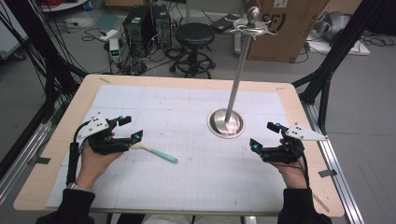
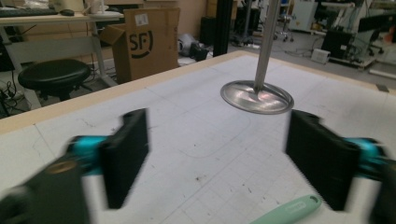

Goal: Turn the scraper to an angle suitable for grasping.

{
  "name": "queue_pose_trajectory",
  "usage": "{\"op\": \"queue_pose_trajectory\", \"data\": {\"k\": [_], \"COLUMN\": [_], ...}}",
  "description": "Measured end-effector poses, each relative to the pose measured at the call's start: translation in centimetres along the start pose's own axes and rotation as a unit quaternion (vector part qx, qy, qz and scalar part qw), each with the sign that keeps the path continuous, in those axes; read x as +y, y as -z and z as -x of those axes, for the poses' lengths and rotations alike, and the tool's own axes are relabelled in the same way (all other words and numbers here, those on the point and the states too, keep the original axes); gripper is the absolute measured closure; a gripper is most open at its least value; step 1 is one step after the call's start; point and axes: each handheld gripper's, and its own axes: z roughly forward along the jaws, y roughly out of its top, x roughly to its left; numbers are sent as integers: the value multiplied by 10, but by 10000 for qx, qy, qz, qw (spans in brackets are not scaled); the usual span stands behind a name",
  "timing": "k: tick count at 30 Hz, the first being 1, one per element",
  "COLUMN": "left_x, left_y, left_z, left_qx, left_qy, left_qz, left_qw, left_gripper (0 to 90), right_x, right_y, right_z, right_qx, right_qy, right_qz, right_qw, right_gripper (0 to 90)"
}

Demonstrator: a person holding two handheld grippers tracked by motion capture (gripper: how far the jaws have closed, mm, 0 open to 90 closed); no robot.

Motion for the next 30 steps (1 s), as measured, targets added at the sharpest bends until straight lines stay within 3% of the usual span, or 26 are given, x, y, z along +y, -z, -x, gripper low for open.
{"op": "queue_pose_trajectory", "data": {"k": [1,3,5,6,7,8,9,10,13,15,20,23,25,27,28,29,30], "left_x": [0,-1,-2,-3,-5,-6,-8,-9,-14,-19,-28,-36,-38,-41,-41,-44,-46], "left_y": [0,-1,-3,-4,-5,-7,-8,-10,-16,-23,-34,-43,-45,-49,-49,-51,-52], "left_z": [0,0,1,1,1,1,0,-1,-4,-7,-8,-9,-10,-11,-11,-12,-12], "left_qx": [30,-40,111,109,120,228,301,308,330,282,204,181,185,204,204,235,220], "left_qy": [11,-10,-111,-90,-92,-102,-103,-55,58,146,161,100,91,63,63,54,61], "left_qz": [-10,-50,-268,-352,-456,-572,-697,-778,-973,-1200,-1468,-1765,-1828,-1977,-1977,-2099,-2131], "left_qw": [10000,10000,9995,9993,9988,9980,9971,9965,9947,9923,9888,9841,9829,9800,9800,9774,9768], "left_gripper": [362,532,664,664,789,842,842,896,897,897,898,898,898,898,898,898,898], "right_x": [0,-1,-2,-2,-2,-3,-3,-3,-4,-5,-8,-10,-11,-11,-12,-12,-12], "right_y": [0,-1,0,0,0,0,0,1,2,3,5,7,8,8,8,8,8], "right_z": [0,0,-1,-1,-1,-1,-1,-1,-1,-2,-3,-3,-4,-4,-4,-4,-4], "right_qx": [0,8,16,16,17,8,8,0,-7,-7,-15,-26,-30,-33,-37,-38,-40], "right_qy": [0,16,2,2,2,-5,-5,-4,-5,-8,-6,-21,-23,-22,-18,-22,-22], "right_qz": [0,-18,-41,-41,-47,-53,-53,-58,-68,-84,-133,-147,-160,-177,-183,-193,-204], "right_qw": [10000,10000,10000,10000,10000,10000,10000,10000,10000,10000,9999,9999,9999,9998,9998,9998,9998], "right_gripper": [3,3,3,3,3,3,3,3,3,3,3,3,3,3,3,3,3]}}
